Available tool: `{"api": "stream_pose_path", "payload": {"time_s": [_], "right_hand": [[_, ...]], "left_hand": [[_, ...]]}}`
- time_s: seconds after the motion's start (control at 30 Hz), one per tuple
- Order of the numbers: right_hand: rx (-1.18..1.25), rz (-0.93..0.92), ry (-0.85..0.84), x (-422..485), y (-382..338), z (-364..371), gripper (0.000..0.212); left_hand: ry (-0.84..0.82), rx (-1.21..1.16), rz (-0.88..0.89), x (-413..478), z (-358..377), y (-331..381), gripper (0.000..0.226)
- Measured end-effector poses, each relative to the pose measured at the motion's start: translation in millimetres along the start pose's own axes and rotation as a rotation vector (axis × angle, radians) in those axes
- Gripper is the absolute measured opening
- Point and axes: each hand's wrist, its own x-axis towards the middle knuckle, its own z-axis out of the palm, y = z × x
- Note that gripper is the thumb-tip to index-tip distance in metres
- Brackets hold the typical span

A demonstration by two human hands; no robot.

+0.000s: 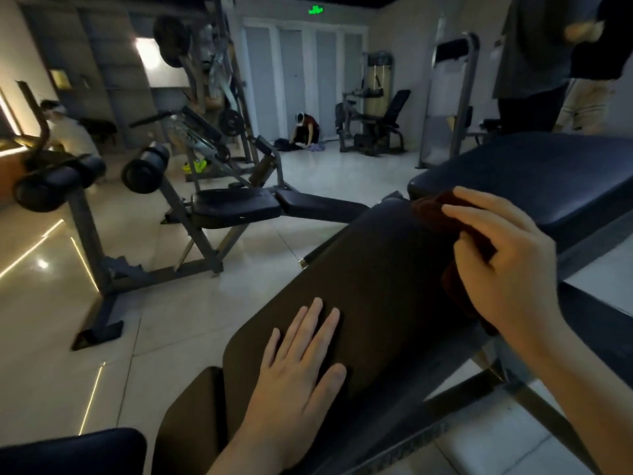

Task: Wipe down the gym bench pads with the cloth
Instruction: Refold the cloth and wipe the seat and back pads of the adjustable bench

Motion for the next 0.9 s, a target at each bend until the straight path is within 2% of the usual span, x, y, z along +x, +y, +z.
{"api": "stream_pose_path", "payload": {"time_s": [0.17,0.3,0.4,0.53,0.6,0.77,0.9], "right_hand": [[-0.031,-0.034,0.036,-5.6,6.7,0.8,0.033],[-0.013,-0.024,0.184,-17.7,6.1,3.4,0.03],[-0.01,-0.032,0.276,-26.5,8.0,4.1,0.03],[0.036,-0.021,0.316,-29.6,13.4,6.2,0.033],[0.09,0.037,0.357,-34.3,11.9,6.9,0.036],[0.349,0.32,0.39,-53.3,-14.2,16.0,0.047],[0.397,0.41,0.398,-66.6,-37.9,28.2,0.057]], "left_hand": [[0.0,-0.004,0.042,-0.1,3.8,-4.6,0.057],[0.009,-0.046,0.096,-0.2,6.9,-10.0,0.046],[0.029,-0.054,0.129,0.0,10.2,-12.4,0.05],[0.106,-0.063,0.147,3.2,15.1,-13.4,0.05],[0.115,-0.07,0.157,3.4,16.6,-13.3,0.051],[0.122,-0.093,0.175,3.0,15.2,-13.5,0.052],[0.122,-0.128,0.171,2.1,14.0,-12.8,0.056]]}}
